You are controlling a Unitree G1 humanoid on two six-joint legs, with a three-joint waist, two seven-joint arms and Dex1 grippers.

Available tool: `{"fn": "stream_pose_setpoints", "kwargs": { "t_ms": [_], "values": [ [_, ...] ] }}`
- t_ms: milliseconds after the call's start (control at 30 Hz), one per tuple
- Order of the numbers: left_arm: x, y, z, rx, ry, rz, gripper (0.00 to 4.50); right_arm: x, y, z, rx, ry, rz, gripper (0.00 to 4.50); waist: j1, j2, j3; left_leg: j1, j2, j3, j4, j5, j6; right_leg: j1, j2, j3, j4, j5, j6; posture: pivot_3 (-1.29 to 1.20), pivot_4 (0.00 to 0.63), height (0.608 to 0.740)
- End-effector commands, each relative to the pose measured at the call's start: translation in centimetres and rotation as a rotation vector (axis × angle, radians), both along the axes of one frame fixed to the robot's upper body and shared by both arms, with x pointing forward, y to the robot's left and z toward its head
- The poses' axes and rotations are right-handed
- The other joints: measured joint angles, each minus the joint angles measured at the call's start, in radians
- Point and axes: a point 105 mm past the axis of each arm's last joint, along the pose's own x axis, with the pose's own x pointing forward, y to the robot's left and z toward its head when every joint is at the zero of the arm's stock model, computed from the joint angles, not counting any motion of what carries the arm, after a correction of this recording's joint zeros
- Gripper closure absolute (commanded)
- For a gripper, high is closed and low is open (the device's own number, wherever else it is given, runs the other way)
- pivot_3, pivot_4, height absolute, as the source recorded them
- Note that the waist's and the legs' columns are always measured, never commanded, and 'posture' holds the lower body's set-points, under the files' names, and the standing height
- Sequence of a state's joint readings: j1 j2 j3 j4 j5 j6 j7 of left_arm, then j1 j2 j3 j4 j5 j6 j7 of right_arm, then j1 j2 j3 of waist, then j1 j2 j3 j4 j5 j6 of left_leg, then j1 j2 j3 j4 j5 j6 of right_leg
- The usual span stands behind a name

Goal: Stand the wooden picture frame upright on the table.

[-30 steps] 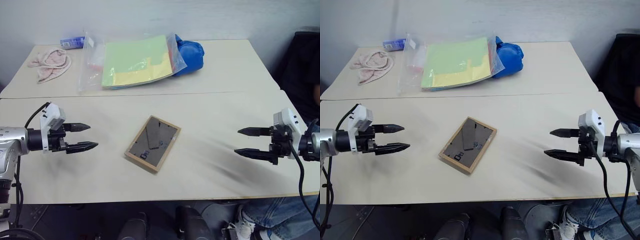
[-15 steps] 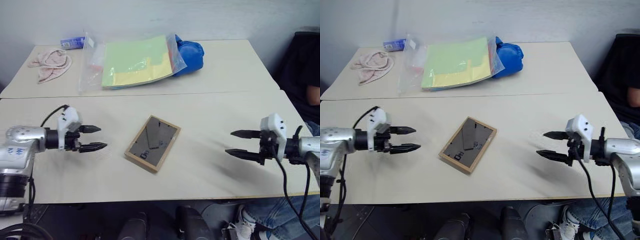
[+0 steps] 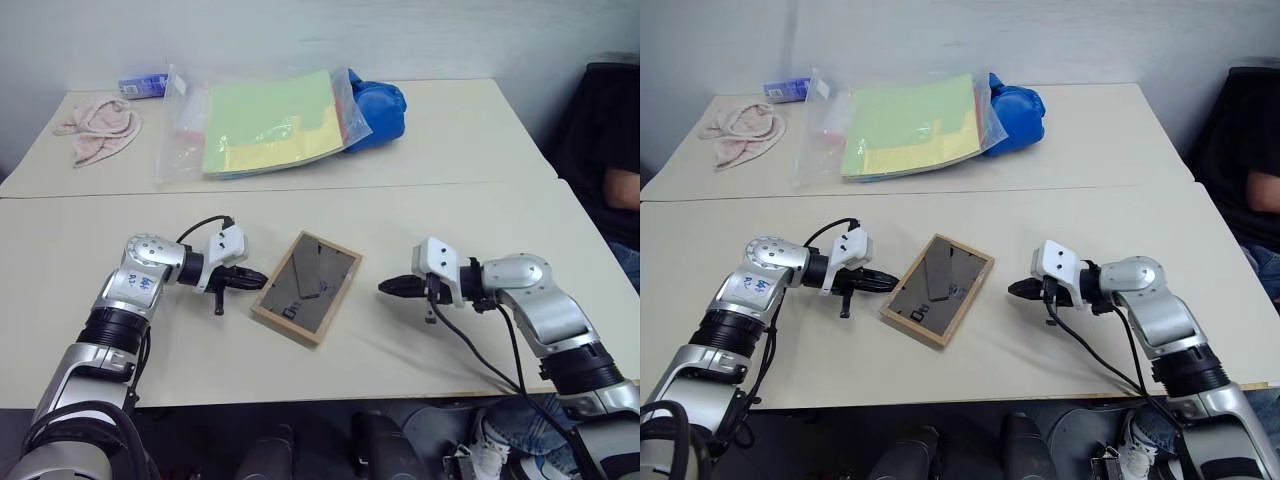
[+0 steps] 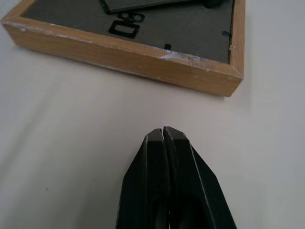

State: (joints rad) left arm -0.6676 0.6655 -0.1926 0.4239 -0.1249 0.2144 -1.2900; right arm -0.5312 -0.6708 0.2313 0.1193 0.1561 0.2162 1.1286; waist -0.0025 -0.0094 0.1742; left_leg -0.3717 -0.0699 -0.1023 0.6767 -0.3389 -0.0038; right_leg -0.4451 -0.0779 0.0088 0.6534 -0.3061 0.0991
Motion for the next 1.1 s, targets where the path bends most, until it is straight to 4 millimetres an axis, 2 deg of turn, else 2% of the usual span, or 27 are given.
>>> {"fn": "stream_pose_setpoints", "kwargs": {
  "t_ms": [33, 200, 267, 300, 367, 567, 667, 800, 933, 1100],
  "values": [
    [-2.6, -2.8, -0.3, -0.063, 0.115, -0.089, 4.46, 1.3, 0.4, 0.8, -0.011, -0.072, -0.022, 4.50, 0.000, 0.000, 0.000, 0.000, 0.000, 0.000, 0.000, 0.000, 0.000, 0.000, -0.001, 0.000, 0.001, 0.000, 0.000, 0.00, 0.150, 0.740],
    [-4.5, -3.7, -0.7, -0.135, 0.231, -0.017, 4.46, 1.8, 0.2, 1.3, 0.002, -0.086, -0.030, 4.50, 0.001, 0.000, 0.000, -0.001, 0.000, -0.002, 0.002, -0.001, 0.001, 0.000, -0.001, 0.001, 0.001, 0.000, 0.000, 0.00, 0.150, 0.740],
    [-4.5, -2.9, -1.2, -0.137, 0.280, 0.077, 4.46, 1.7, -0.1, 1.3, -0.026, -0.096, -0.017, 4.50, 0.000, 0.000, 0.000, -0.001, 0.000, -0.001, 0.002, -0.001, 0.001, 0.000, -0.001, 0.001, 0.001, 0.000, 0.000, 0.00, 0.150, 0.740],
    [-4.4, -2.3, -1.5, -0.133, 0.304, 0.129, 4.29, 1.6, -0.3, 1.2, -0.050, -0.103, -0.004, 4.50, -0.001, 0.000, 0.000, -0.001, 0.000, -0.001, 0.003, -0.001, 0.001, 0.000, 0.000, 0.001, 0.001, 0.000, 0.000, 0.00, 0.150, 0.740],
    [-5.0, -0.9, -1.8, -0.161, 0.463, 0.244, 3.88, 0.8, -0.8, 1.0, -0.108, -0.112, 0.048, 4.50, -0.001, 0.000, 0.000, 0.000, 0.000, -0.001, 0.003, -0.001, 0.001, 0.000, 0.000, 0.001, 0.001, 0.000, 0.000, 0.00, 0.150, 0.740],
    [-7.2, 0.2, -0.6, -0.309, 0.915, 0.427, 2.06, -1.5, -1.3, 0.1, -0.288, -0.146, 0.238, 4.50, -0.005, 0.000, 0.000, 0.001, 0.000, -0.001, 0.001, -0.001, 0.001, 0.000, 0.001, 0.001, 0.004, 0.000, 0.000, 0.00, 0.150, 0.740],
    [-7.9, -0.1, -1.2, -0.285, 0.982, 0.462, 1.17, -2.2, -0.9, -0.3, -0.313, -0.145, 0.297, 4.50, -0.005, 0.000, 0.000, 0.001, 0.000, -0.001, 0.001, -0.001, 0.000, 0.000, 0.001, 0.001, 0.004, 0.000, 0.000, 0.00, 0.150, 0.740],
    [-7.4, -1.8, -1.3, -0.324, 1.027, 0.441, 0.02, -2.5, 0.4, -0.8, -0.326, -0.160, 0.346, 4.50, 0.003, 0.001, -0.001, 0.002, 0.000, -0.001, 0.002, -0.001, 0.000, 0.001, 0.000, 0.001, 0.001, 0.000, 0.000, 0.00, 0.150, 0.740],
    [-6.9, -3.9, -2.9, -0.246, 1.015, 0.462, 0.02, -2.6, 1.9, -1.3, -0.325, -0.186, 0.383, 4.50, 0.020, 0.003, -0.005, 0.004, -0.002, -0.004, 0.005, -0.001, 0.000, 0.006, -0.001, 0.001, -0.001, 0.000, 0.000, 0.00, 0.150, 0.740],
    [-6.7, -6.8, -2.6, -0.278, 1.045, 0.384, 0.02, -2.3, 2.6, -1.2, -0.309, -0.196, 0.374, 4.50, 0.030, 0.006, -0.007, 0.014, -0.003, -0.010, 0.004, -0.002, 0.001, 0.021, -0.002, 0.000, -0.007, 0.000, 0.000, 0.00, 0.150, 0.740]
  ]
}}
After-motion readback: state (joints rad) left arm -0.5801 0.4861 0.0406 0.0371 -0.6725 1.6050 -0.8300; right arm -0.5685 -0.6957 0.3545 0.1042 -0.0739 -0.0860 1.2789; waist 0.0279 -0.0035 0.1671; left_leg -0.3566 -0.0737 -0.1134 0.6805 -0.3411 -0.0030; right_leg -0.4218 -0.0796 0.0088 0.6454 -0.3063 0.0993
